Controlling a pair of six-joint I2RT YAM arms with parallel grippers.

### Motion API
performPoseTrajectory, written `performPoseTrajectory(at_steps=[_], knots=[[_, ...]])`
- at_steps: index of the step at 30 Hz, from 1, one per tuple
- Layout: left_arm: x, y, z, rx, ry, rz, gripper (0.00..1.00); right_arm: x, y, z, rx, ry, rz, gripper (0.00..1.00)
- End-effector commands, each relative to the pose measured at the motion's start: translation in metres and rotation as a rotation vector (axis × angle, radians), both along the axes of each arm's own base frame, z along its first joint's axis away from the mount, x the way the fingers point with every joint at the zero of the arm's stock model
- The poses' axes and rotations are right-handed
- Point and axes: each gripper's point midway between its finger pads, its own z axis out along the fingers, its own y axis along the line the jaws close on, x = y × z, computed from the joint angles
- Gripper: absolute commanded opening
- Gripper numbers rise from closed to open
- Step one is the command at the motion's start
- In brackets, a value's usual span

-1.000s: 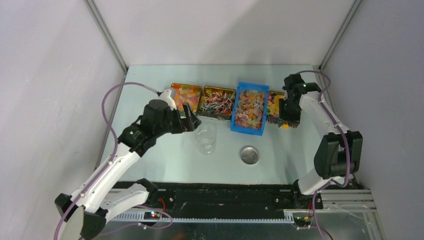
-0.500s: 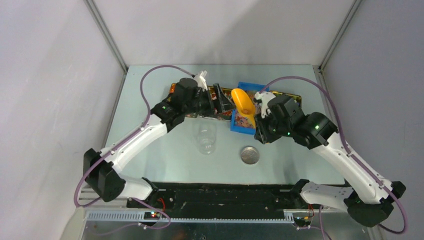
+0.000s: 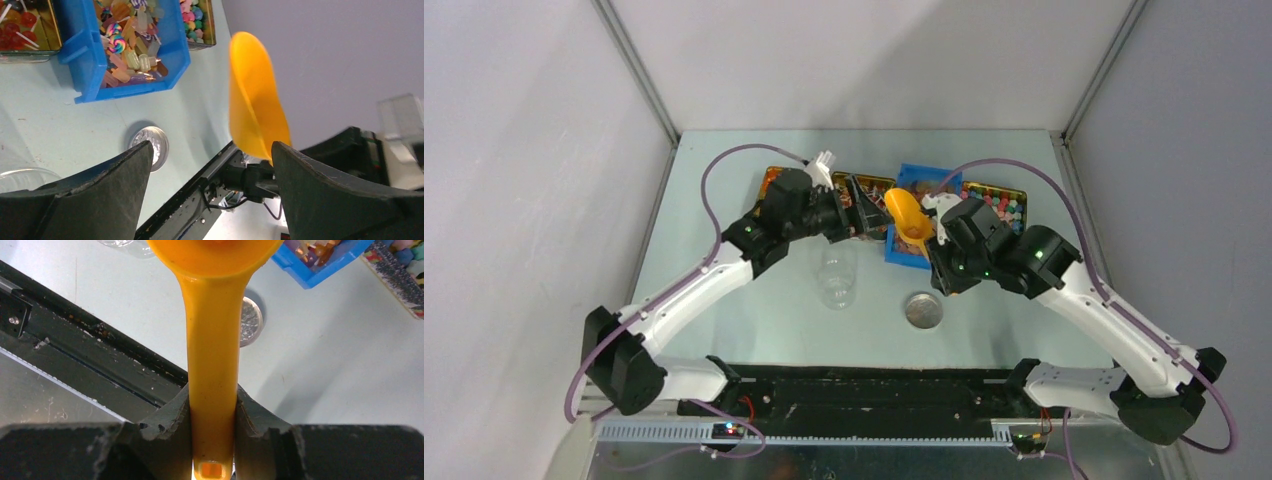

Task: Pack the candies
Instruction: Adjust the spatula.

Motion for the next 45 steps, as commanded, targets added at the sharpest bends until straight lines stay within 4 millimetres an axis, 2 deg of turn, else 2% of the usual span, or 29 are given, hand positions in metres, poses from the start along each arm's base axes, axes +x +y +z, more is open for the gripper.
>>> performPoseTrajectory(at_steps=[1,3,9,16,24,26,32,35,37,38,39,40,42,45], knots=[[-0.011,0.003,0.049,-0.139,-0.123,-0.004,0.94,0.002,0.005,-0.006,0.0,0.031,-0.006,0.0],[-0.011,0.006,0.048,-0.139,-0.129,0.011,0.93,0.003,0.009,-0.006,0.012,0.04,-0.005,0.0],[0.001,0.005,0.025,-0.054,-0.066,0.045,0.86,-0.003,0.02,0.001,0.047,0.014,0.06,0.0],[0.011,-0.006,-0.005,-0.003,0.014,0.037,0.66,-0.007,0.022,0.011,0.081,-0.021,0.093,0.0],[0.005,0.008,-0.047,0.08,0.094,0.079,0.35,-0.002,0.018,0.029,0.151,-0.075,0.046,0.0],[0.003,0.008,-0.051,0.08,0.103,0.079,0.27,-0.001,0.017,0.033,0.169,-0.082,0.036,0.0],[0.002,0.009,-0.049,0.078,0.096,0.077,0.23,-0.001,0.016,0.026,0.146,-0.06,0.032,0.0],[0.002,0.01,-0.048,0.084,0.092,0.079,0.26,0.0,0.015,0.026,0.14,-0.06,0.028,0.0],[0.003,0.01,-0.046,0.086,0.087,0.079,0.37,0.0,0.014,0.026,0.136,-0.067,0.023,0.0],[0.002,0.011,-0.044,0.093,0.082,0.078,0.51,0.001,0.012,0.026,0.132,-0.07,0.017,0.0],[0.003,0.013,-0.042,0.102,0.075,0.085,0.58,0.001,0.011,0.026,0.128,-0.071,0.015,0.0],[0.002,0.016,-0.038,0.117,0.062,0.084,0.7,0.002,0.009,0.025,0.121,-0.074,0.009,0.0],[0.004,0.023,-0.025,0.126,0.011,0.098,0.8,0.003,0.003,0.022,0.1,-0.068,-0.012,0.0],[0.006,0.039,-0.003,0.146,-0.098,0.145,0.89,0.008,-0.007,0.016,0.069,-0.056,-0.055,0.0]])
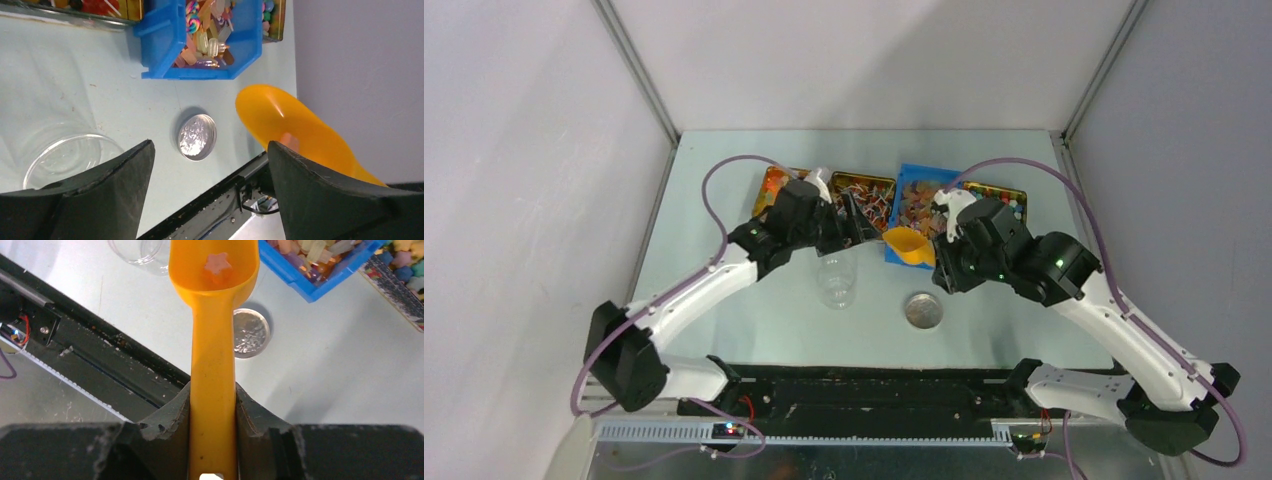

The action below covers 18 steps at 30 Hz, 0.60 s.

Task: Pack the candies
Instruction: Adjust the spatula, then scoop the fake candies from the storage box.

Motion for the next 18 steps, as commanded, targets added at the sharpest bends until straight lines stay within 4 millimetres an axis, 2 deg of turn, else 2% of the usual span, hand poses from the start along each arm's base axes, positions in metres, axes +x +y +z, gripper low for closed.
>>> performPoseTrajectory(at_steps=[1,2,3,4,5,6,7,10,14,18], knots=[[0.002,0.025,0.073,-0.009,-0.247,0.049,0.9,0.014,-0.017,-0.003,-0.031,-0.012,-0.091,0.0],[0.002,0.029,0.076,0.0,-0.276,0.052,0.92,0.016,-0.02,-0.005,-0.036,-0.005,-0.105,0.0],[-0.001,0.035,0.09,-0.015,-0.319,0.068,0.92,0.02,-0.026,-0.009,-0.037,0.007,-0.13,0.0],[-0.002,0.039,0.092,-0.009,-0.343,0.07,0.94,0.022,-0.029,-0.01,-0.037,0.012,-0.146,0.0],[-0.005,0.044,0.105,-0.03,-0.386,0.081,0.94,0.028,-0.037,-0.013,-0.037,0.016,-0.177,0.0],[-0.007,0.047,0.105,-0.027,-0.402,0.078,0.95,0.031,-0.042,-0.015,-0.04,0.015,-0.196,0.0],[-0.01,0.05,0.115,-0.048,-0.436,0.08,0.95,0.037,-0.053,-0.016,-0.049,0.007,-0.232,0.0],[-0.017,0.056,0.123,-0.062,-0.482,0.078,0.96,0.054,-0.084,-0.019,-0.095,-0.024,-0.345,0.0],[-0.019,0.061,0.124,-0.059,-0.508,0.082,0.95,0.069,-0.116,-0.015,-0.107,-0.074,-0.467,0.0],[-0.019,0.061,0.122,-0.049,-0.514,0.075,0.96,0.085,-0.137,-0.012,-0.091,-0.123,-0.532,0.0]])
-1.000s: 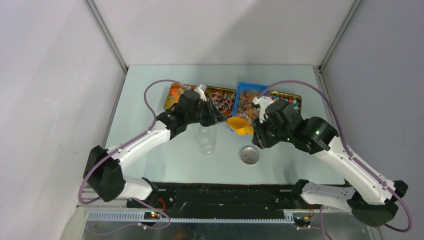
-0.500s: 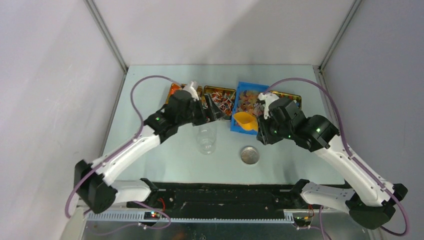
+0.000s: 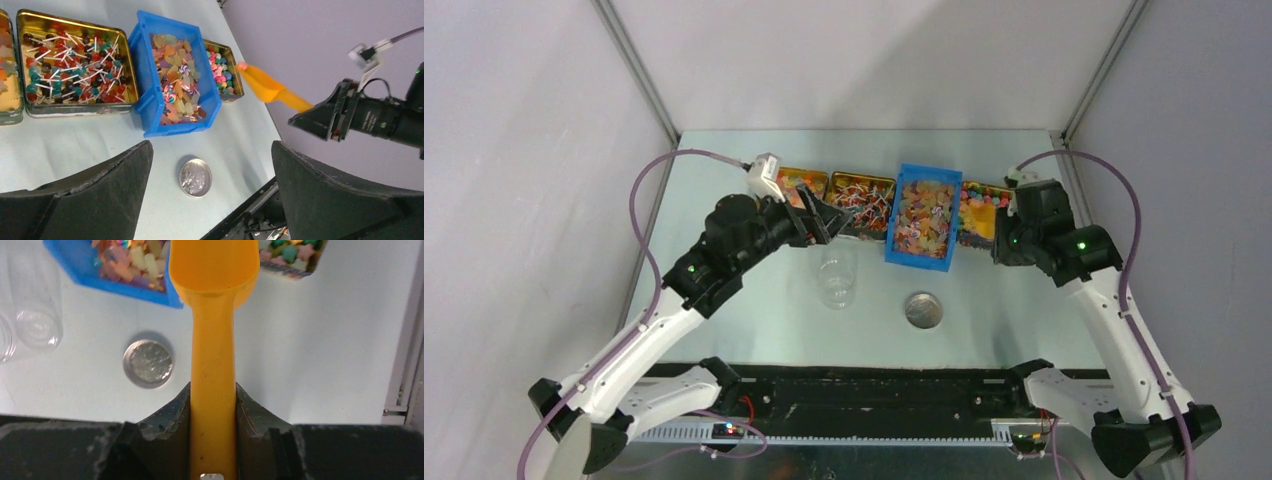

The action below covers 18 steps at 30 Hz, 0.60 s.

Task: Pack the candies
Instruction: Scoop the fake candies from the storage box.

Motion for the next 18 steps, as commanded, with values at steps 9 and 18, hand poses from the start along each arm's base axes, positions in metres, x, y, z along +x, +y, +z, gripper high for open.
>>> performPoseTrajectory(at_steps=[9,18], knots=[[0.0,0.0,-0.011,0.033,-0.024,-0.012,0.95,0.06,-0.047,-0.009,0.079,-0.046,-0.128,0.0],[-0.002,-0.001,-0.018,0.031,-0.012,-0.022,0.95,0.082,-0.066,-0.053,0.09,0.103,-0.178,0.0]])
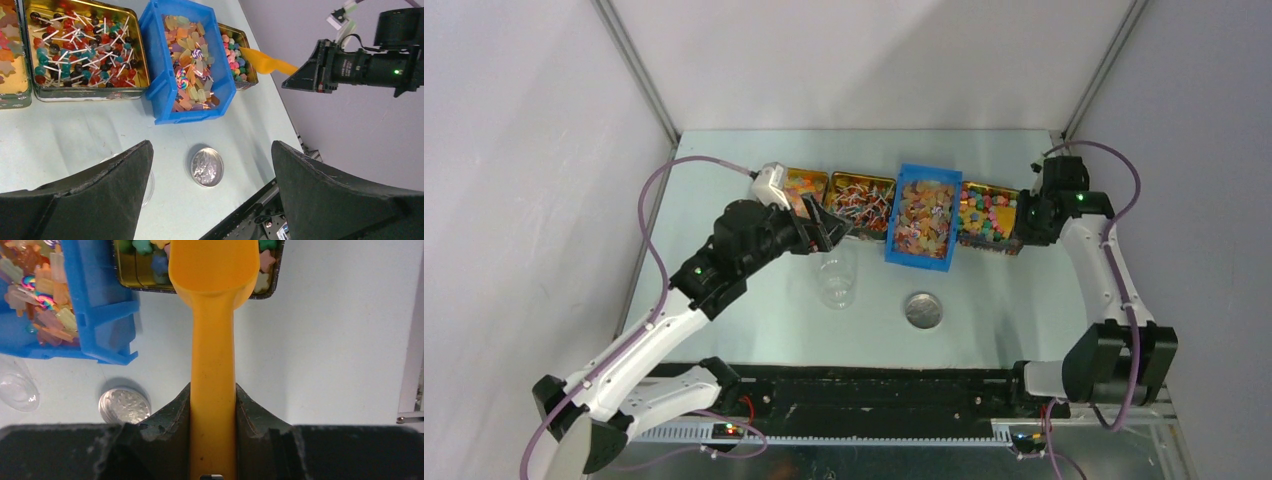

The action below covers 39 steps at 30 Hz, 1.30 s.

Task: Pack the candies
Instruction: Scoop the fake candies from the storage box.

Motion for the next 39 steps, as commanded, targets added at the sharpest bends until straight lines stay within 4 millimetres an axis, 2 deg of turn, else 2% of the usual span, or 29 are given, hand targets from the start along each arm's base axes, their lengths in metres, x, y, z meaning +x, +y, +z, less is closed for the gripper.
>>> performPoseTrajectory(at_steps=[1,10,16,27,30,39], knots=[[-0.002,-0.003,0.012,-0.021,-0.047,-0.022,0.95,0.015,0.002,-0.004,0.017,-0.003,0.032,0.0],[-0.001,-0.007,0.001,-0.02,-0.025,-0.032,0.95,0.018,-0.003,-0.021,-0.034,0.151,0.037,0.0],[-0.002,-0.007,-0.004,-0.026,-0.013,-0.034,0.95,0.025,-0.004,-0.04,-0.081,0.26,0.035,0.0],[-0.002,-0.004,-0.006,-0.02,-0.015,-0.02,0.95,0.035,0.001,-0.068,-0.075,0.342,0.043,0.0],[-0.002,-0.004,-0.004,-0.021,-0.019,-0.018,0.95,0.037,0.012,-0.073,-0.07,0.348,0.067,0.0],[-0.001,-0.003,-0.003,-0.019,-0.025,-0.012,0.95,0.044,0.013,-0.093,-0.064,0.375,0.067,0.0]])
